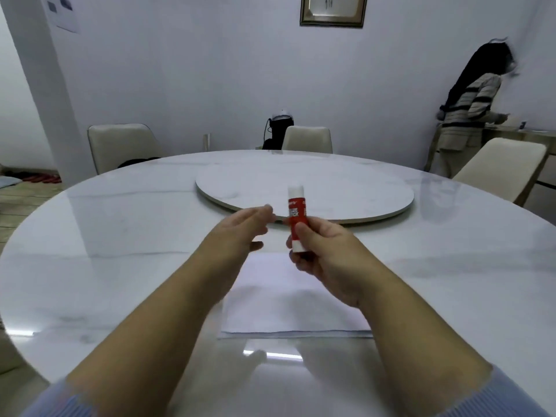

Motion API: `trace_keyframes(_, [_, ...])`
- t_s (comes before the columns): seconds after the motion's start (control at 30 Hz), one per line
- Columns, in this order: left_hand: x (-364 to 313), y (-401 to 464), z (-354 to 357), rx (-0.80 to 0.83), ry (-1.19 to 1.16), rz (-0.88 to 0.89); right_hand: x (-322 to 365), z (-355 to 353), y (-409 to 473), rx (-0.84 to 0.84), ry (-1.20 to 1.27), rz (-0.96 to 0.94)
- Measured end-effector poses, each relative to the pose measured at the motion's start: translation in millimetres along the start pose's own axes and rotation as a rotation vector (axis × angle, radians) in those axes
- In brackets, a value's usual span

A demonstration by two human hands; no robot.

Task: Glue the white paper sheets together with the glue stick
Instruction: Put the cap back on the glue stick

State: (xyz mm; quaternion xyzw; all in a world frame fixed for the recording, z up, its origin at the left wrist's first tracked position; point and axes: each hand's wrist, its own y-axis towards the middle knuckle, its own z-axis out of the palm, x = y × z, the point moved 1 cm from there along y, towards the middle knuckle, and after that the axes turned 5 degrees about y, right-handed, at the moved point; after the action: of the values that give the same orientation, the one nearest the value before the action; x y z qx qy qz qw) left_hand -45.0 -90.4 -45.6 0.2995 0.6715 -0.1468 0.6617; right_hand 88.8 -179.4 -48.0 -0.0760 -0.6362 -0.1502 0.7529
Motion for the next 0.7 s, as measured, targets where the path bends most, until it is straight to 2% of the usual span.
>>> trace_keyframes(0.07, [-8.9, 8.4, 19.0, 0.105, -0.095, 0.028, -4.9, 6.0, -3.8, 0.062, 0.098, 0.025])
trace_keyframes(0.27, [0.9, 18.6, 26.8, 0.060, -0.287, 0.116, -6.7, -1.9, -3.2, 0.049, 0.520, 0.157])
trace_keyframes(0.47, [0.6, 16.5, 24.1, 0.005, -0.216, 0.221, -13.9, 5.4, 1.2, -0.125, 0.356, 0.079])
trace_keyframes(0.6, [1.0, 16.1, 15.0, 0.024, -0.286, 0.229, -9.4, 4.2, -2.1, -0.027, 0.603, 0.235])
trace_keyframes(0.7, [1.8, 14.1, 12.2, 0.040, -0.368, 0.232, -9.9, 9.3, -4.3, -0.024, 0.621, 0.183])
